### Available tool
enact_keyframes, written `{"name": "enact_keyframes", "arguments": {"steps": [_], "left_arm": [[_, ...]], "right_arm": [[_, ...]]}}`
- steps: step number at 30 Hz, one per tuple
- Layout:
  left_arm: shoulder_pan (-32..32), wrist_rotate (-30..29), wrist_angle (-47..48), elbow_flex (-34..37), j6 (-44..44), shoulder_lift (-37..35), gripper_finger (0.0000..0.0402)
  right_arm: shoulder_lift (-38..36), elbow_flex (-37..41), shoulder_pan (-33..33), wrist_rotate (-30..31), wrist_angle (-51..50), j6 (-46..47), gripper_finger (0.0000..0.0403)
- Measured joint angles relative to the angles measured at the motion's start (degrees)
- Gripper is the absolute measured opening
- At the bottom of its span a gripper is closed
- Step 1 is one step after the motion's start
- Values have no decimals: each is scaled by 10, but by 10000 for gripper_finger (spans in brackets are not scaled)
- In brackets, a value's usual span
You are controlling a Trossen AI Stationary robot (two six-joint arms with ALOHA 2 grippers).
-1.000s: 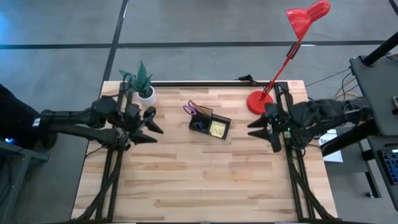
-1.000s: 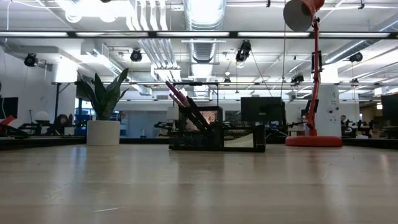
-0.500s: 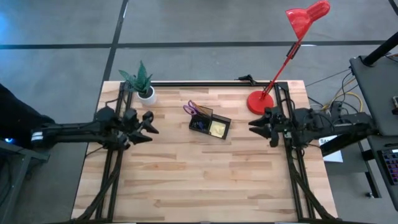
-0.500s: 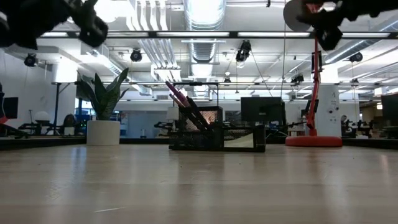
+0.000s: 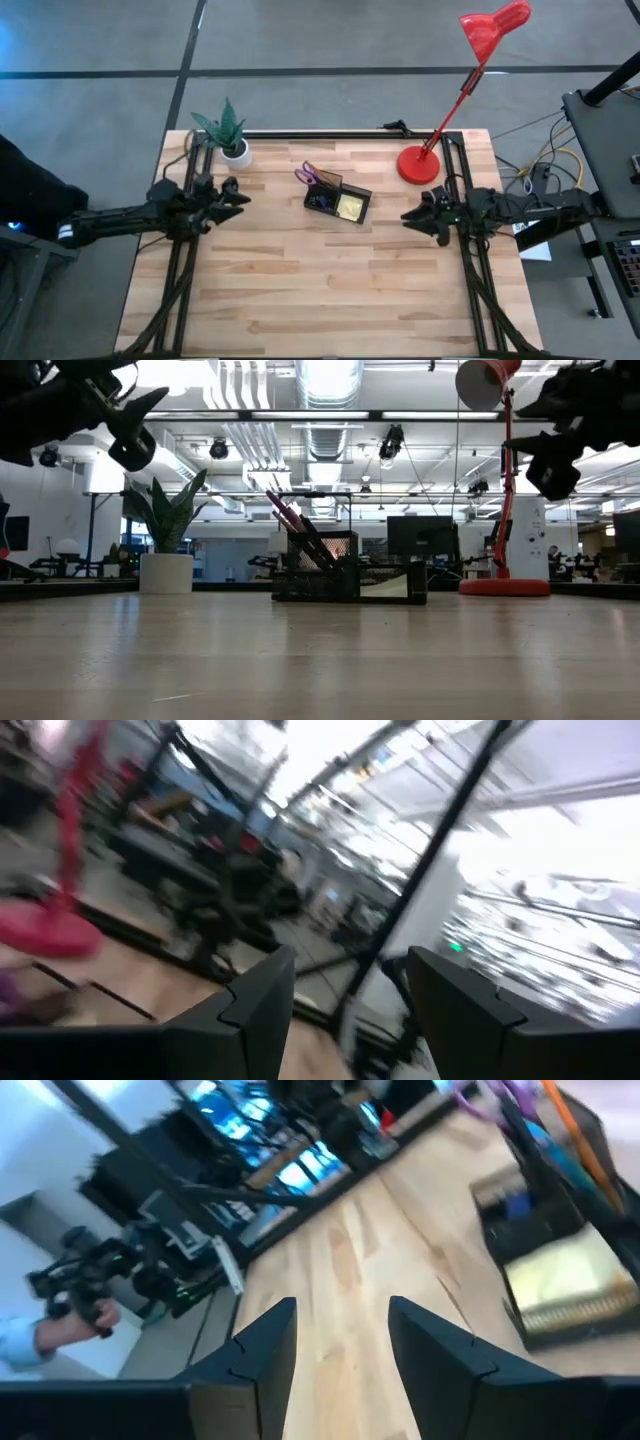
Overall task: Pick and place office supplies into organizer
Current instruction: Return to Home Position
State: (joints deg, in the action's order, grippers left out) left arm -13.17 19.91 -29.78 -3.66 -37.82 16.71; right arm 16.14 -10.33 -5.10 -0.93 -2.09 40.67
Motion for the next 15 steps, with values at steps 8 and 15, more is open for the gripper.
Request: {"name": "enact_keyframes", "arguments": {"steps": [8,15], "left_arm": [[0,-55,152,-9,22,-85,180],[0,-116,215,-22,62,-149,180]], "right_arm": [[-103,7,-1,-8,-96,-65,144],[-161,3,-1,-34,-142,-111,134]]}}
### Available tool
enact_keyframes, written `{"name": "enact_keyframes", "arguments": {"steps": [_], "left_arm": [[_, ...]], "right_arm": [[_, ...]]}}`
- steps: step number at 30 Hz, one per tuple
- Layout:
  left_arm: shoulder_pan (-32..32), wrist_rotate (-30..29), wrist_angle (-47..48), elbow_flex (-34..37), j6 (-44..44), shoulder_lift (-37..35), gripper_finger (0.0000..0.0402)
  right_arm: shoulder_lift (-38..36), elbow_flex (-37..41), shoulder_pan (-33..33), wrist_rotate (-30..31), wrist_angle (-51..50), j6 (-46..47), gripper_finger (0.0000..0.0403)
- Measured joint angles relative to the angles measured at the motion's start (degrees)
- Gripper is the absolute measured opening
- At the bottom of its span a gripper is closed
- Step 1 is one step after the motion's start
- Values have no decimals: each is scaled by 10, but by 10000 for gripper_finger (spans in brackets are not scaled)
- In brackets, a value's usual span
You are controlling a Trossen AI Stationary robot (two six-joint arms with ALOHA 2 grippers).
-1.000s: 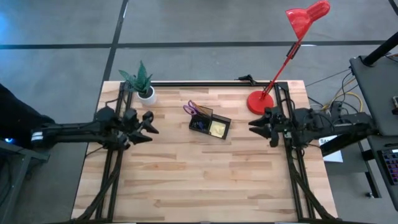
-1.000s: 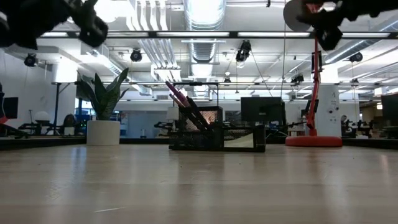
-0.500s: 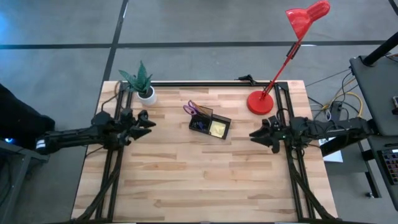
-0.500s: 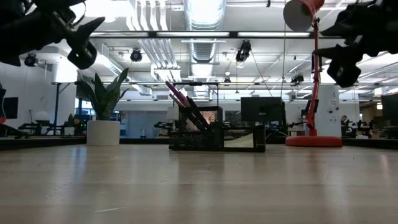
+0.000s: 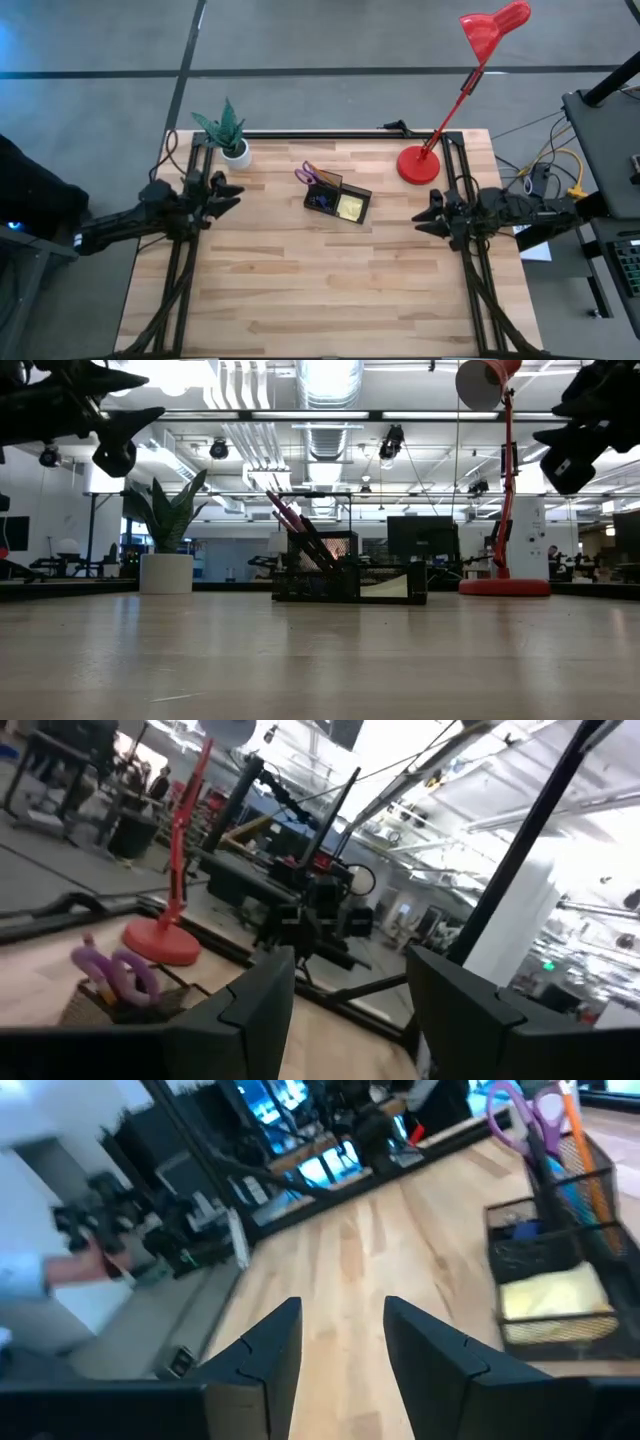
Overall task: Pick and place office supplies into organizer
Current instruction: Return to Home Position
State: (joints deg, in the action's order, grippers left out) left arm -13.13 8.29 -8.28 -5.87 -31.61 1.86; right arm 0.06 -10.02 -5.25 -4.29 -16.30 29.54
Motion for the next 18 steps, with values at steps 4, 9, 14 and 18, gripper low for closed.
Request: {"name": "enact_keyframes", "arguments": {"steps": [4,9,14,18], "left_arm": [[0,0,4,-8,50,-3,180],[0,-1,0,-4,41,15,180],[0,-1,-3,-3,36,39,180],[0,-1,-2,-3,36,57,180]], "right_arm": [[8,0,0,12,-1,-17,132],[11,1,0,13,-8,12,135],[17,1,0,13,-9,13,130],[19,1,0,13,-9,13,127]]}}
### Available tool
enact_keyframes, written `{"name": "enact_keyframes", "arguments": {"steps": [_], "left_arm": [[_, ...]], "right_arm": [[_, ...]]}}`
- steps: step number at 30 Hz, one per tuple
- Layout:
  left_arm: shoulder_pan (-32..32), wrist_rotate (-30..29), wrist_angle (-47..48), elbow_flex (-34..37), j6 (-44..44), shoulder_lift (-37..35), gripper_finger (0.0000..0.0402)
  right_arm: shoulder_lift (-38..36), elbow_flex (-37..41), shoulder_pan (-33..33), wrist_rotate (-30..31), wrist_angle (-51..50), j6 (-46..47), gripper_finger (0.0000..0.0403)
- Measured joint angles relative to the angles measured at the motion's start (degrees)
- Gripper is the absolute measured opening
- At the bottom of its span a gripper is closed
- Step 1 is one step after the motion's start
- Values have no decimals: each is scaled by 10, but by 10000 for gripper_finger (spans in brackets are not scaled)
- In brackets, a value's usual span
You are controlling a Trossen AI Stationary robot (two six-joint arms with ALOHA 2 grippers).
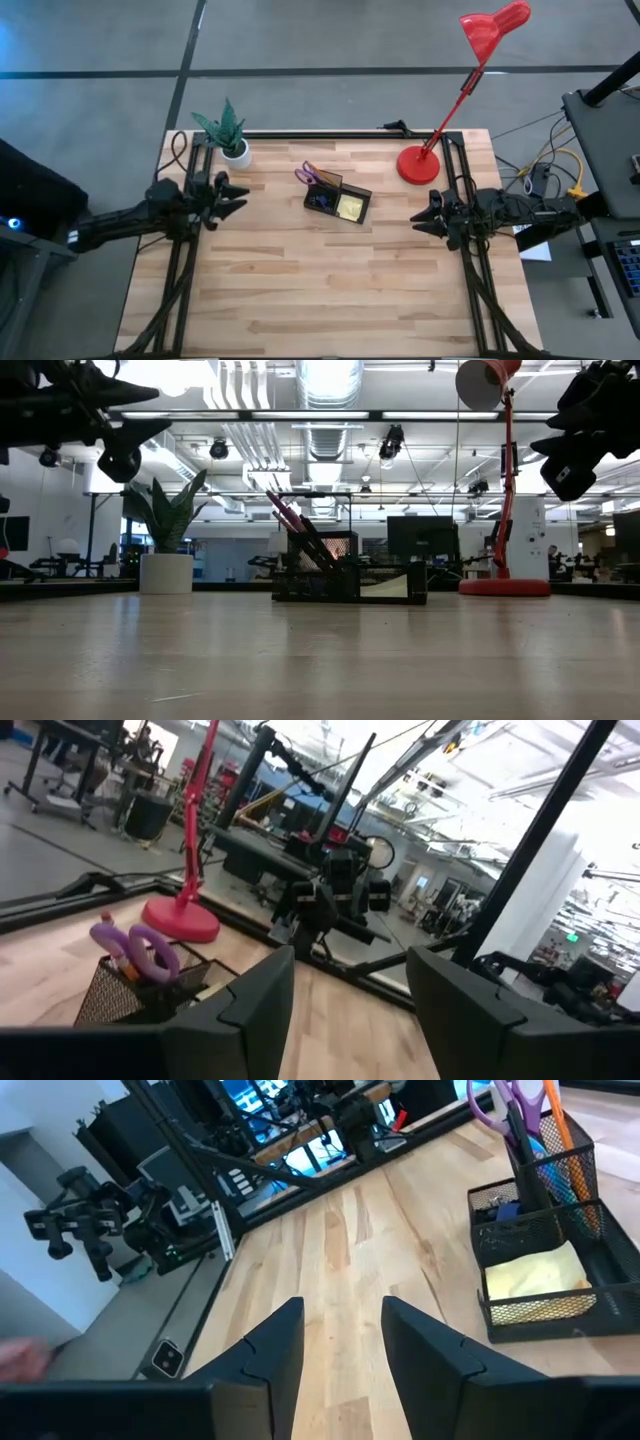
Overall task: Pick and place office supplies into organizer
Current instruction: Return to Home Position
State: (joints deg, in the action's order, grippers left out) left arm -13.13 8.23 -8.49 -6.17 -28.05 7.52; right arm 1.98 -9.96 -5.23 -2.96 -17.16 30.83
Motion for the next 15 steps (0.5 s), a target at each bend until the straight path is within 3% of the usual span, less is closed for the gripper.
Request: {"name": "enact_keyframes", "arguments": {"steps": [15], "left_arm": [[0,0,0,0,0,42,180]], "right_arm": [[0,0,0,0,0,0,127]]}}
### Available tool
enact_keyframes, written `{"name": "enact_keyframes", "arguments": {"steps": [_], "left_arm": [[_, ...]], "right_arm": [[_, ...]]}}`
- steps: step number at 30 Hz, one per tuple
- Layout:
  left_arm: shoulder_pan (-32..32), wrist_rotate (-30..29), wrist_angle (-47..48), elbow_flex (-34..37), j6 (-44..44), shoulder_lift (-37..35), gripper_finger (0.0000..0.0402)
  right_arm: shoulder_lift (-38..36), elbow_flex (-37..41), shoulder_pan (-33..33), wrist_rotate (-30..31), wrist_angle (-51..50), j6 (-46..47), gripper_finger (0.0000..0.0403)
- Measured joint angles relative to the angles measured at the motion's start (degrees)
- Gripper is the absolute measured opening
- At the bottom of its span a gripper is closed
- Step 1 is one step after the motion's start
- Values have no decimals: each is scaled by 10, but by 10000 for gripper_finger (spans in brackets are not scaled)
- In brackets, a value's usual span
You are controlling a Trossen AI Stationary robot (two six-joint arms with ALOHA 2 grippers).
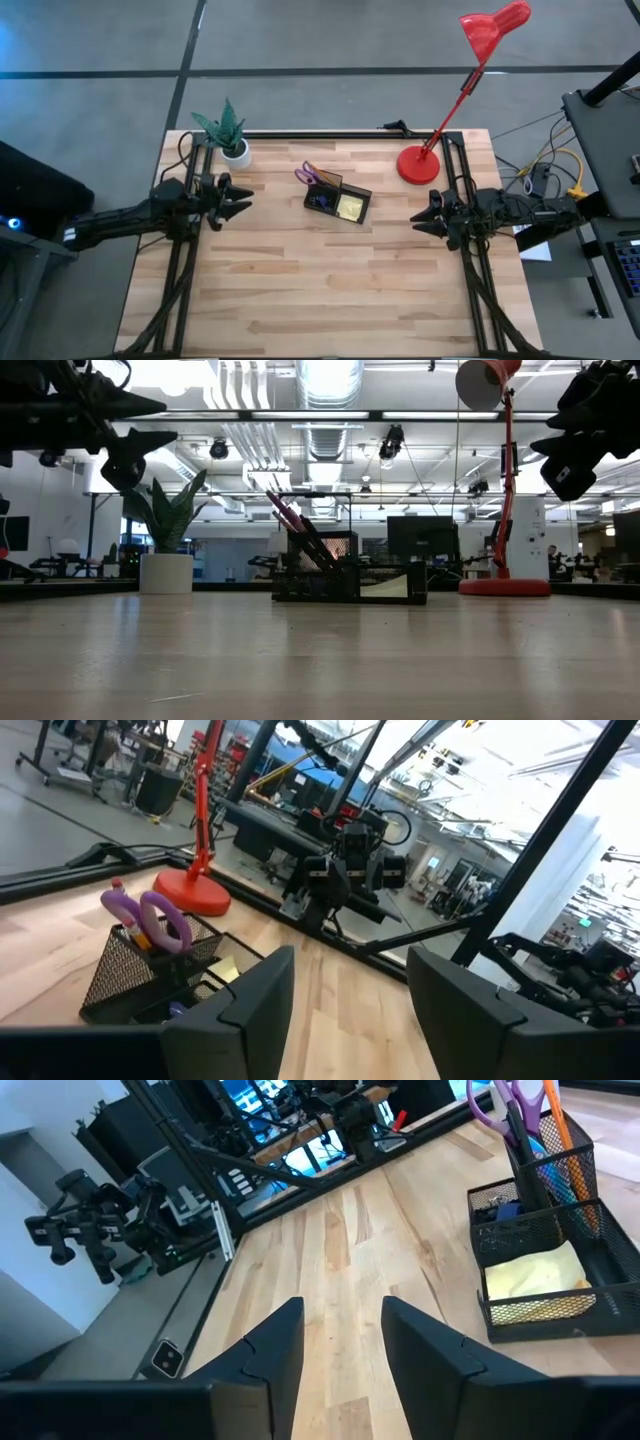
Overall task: Pick and place office supplies into organizer
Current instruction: Return to Home Position
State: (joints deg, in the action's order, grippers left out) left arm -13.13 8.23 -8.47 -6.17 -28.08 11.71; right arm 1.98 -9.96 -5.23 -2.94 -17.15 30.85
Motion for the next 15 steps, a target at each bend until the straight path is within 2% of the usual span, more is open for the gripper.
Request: {"name": "enact_keyframes", "arguments": {"steps": [15], "left_arm": [[0,0,0,0,0,13,180]], "right_arm": [[0,0,0,0,0,0,132]]}}
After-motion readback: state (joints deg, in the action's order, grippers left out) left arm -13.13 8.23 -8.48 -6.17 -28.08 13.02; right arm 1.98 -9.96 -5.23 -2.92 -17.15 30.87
